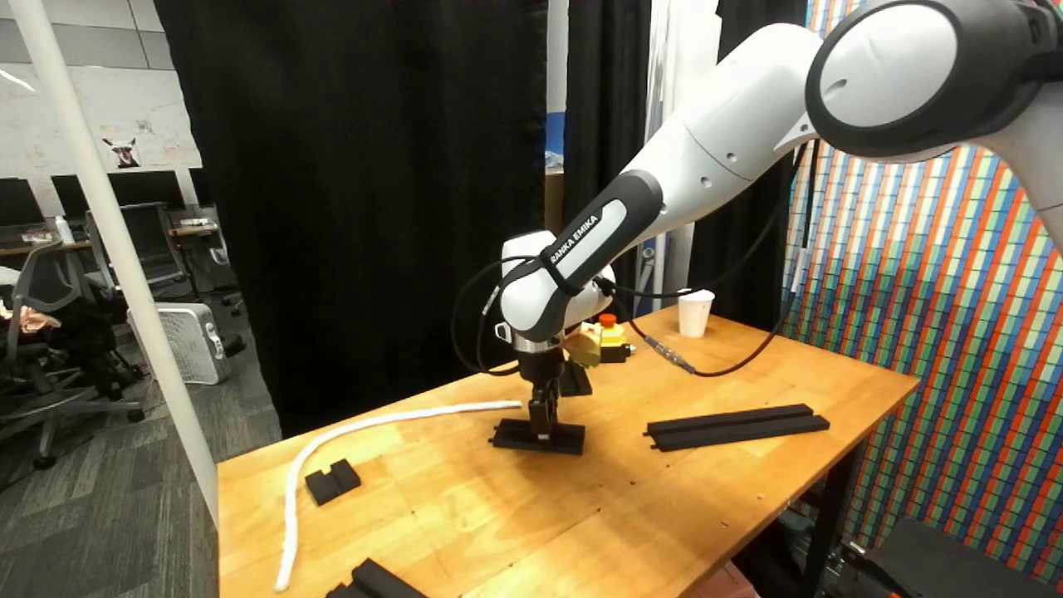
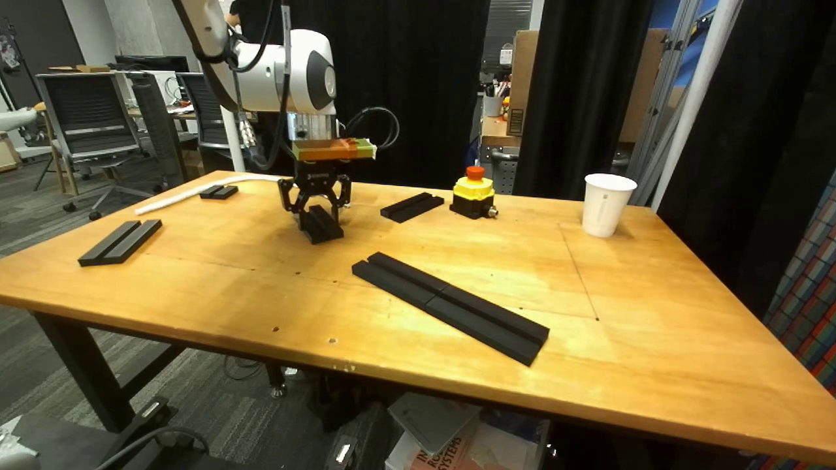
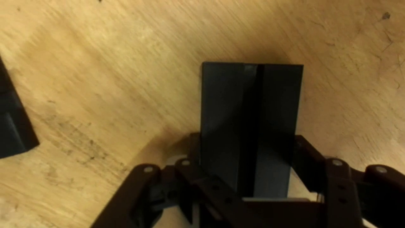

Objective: Pick up the black objects and put them in a straight line.

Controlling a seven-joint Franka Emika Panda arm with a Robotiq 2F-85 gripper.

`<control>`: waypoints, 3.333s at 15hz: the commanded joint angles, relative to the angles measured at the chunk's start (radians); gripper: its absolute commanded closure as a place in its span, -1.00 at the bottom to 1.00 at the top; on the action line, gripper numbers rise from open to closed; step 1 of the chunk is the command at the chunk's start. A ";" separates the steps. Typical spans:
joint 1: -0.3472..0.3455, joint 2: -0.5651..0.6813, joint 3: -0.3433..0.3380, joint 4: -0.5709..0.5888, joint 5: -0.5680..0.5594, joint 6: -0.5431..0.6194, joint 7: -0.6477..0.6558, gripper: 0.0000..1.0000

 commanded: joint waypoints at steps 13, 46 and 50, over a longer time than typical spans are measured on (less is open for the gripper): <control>-0.082 -0.164 0.002 -0.232 0.003 0.035 -0.238 0.07; -0.077 -0.215 -0.074 -0.318 -0.084 0.078 -0.398 0.07; -0.076 -0.233 -0.089 -0.339 -0.091 0.114 -0.376 0.07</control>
